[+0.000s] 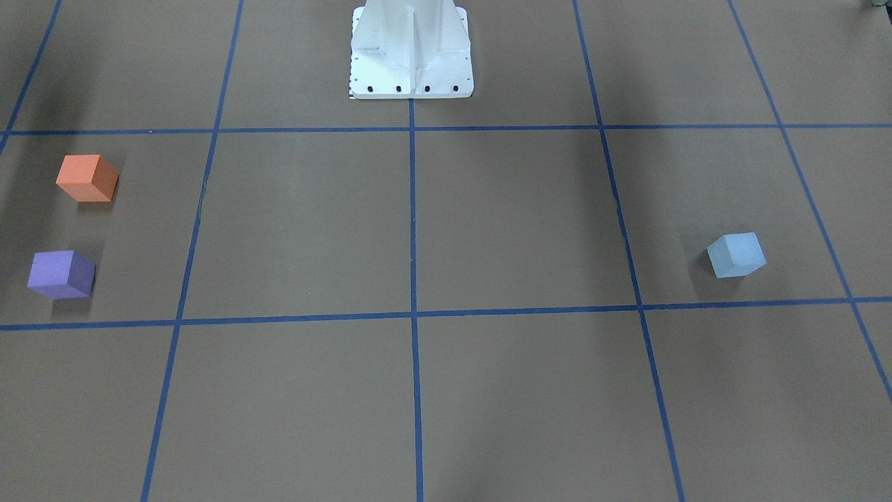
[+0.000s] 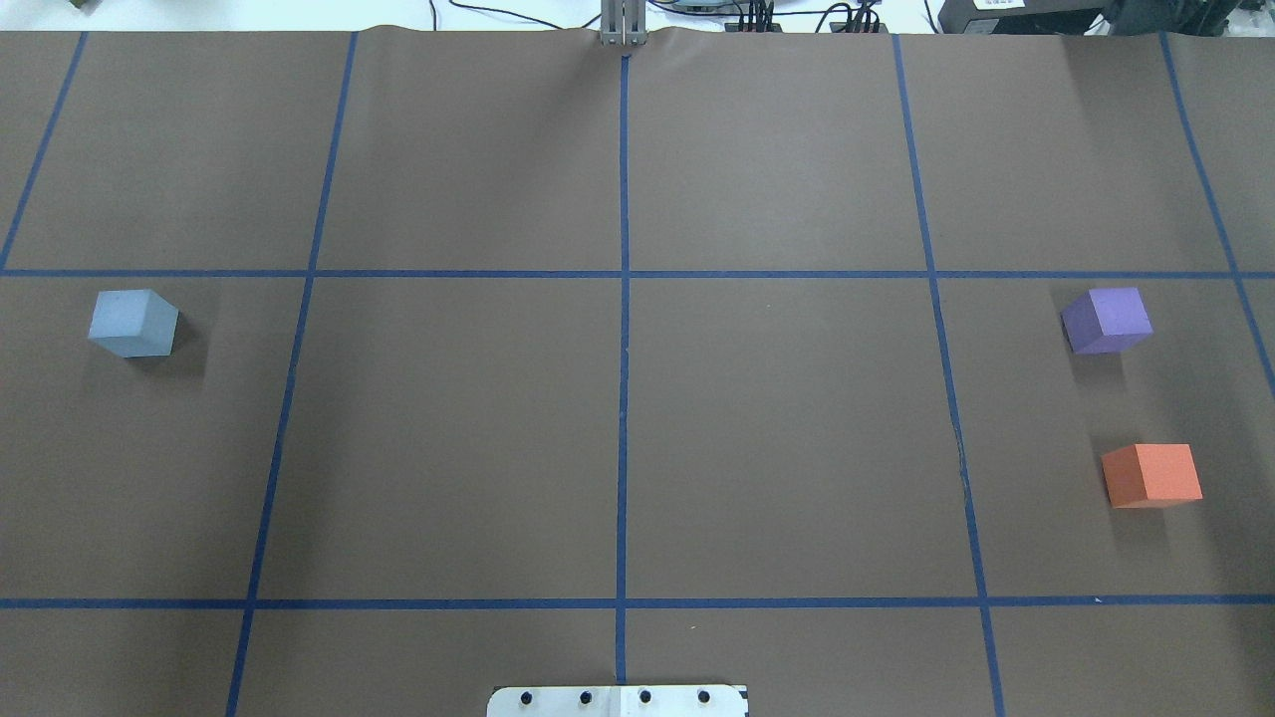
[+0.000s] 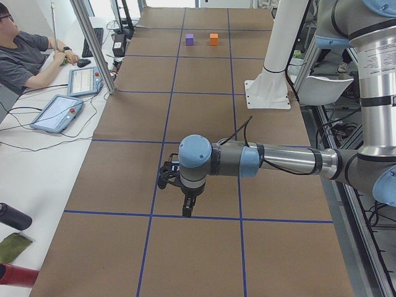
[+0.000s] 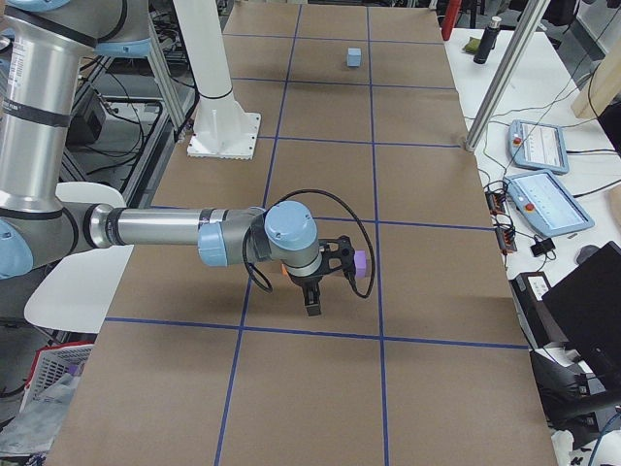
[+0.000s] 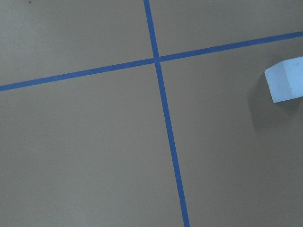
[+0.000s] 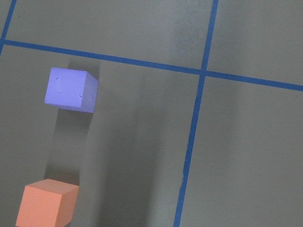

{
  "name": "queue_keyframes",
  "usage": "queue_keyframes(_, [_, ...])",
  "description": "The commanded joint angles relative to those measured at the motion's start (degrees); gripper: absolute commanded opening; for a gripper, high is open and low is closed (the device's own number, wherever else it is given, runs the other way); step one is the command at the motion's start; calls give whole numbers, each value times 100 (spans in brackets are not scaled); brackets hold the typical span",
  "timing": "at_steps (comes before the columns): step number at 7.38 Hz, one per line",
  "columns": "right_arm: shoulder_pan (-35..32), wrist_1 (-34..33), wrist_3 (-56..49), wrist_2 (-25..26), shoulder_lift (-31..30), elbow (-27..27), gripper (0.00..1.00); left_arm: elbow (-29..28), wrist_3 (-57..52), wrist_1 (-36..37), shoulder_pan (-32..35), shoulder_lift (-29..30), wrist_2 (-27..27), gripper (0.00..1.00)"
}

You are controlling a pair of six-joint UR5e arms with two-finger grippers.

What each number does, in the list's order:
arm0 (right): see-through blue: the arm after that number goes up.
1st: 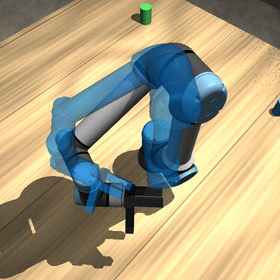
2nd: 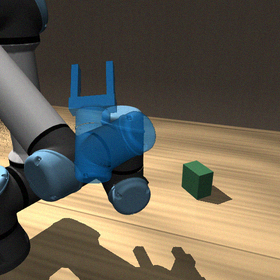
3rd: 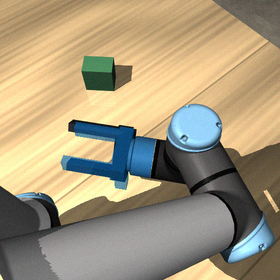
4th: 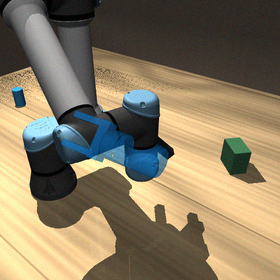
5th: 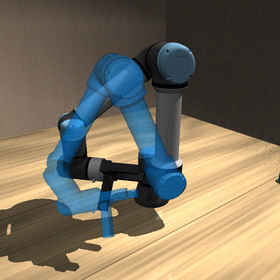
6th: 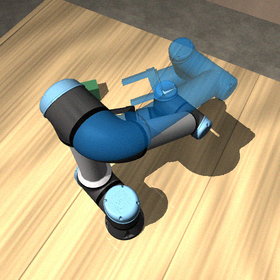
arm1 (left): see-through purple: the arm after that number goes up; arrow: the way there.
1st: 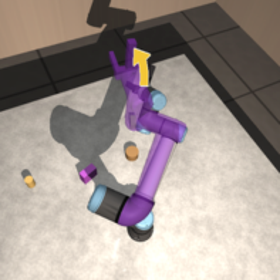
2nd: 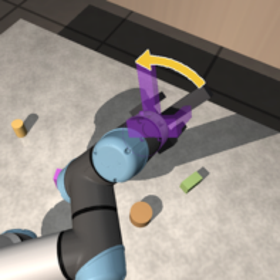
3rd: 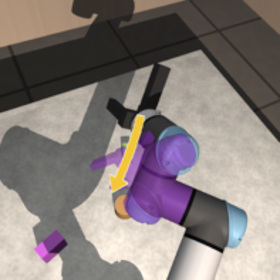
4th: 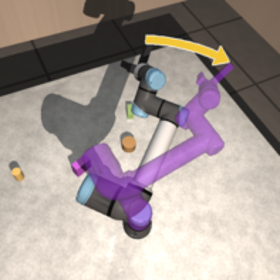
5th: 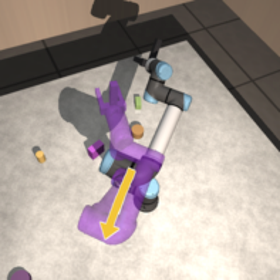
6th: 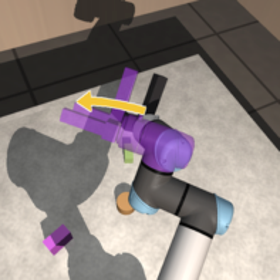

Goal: Place blue block between orange and purple blocks

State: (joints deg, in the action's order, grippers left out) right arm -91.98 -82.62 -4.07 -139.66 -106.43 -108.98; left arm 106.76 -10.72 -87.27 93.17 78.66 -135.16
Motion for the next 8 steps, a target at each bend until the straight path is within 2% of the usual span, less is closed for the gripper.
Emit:
queue_keyframes(1, [-4,0,-6,0,0,0,100,-6,9,-70,-18,-9,34,100])
queue_keyframes(5, [84,227,73,-9,9,8,100,37,18,-167,-89,131,43,100])
queue_keyframes(6, [110,229,73,-9,17,0,100,-84,70,-193,-176,349,25,100])
queue_keyframes(7, [137,237,73,-9,17,8,100,-468,201,-185,-255,734,-27,100])
queue_keyframes(8, [137,237,73,-9,9,8,100,-612,655,-341,-299,930,-62,100])
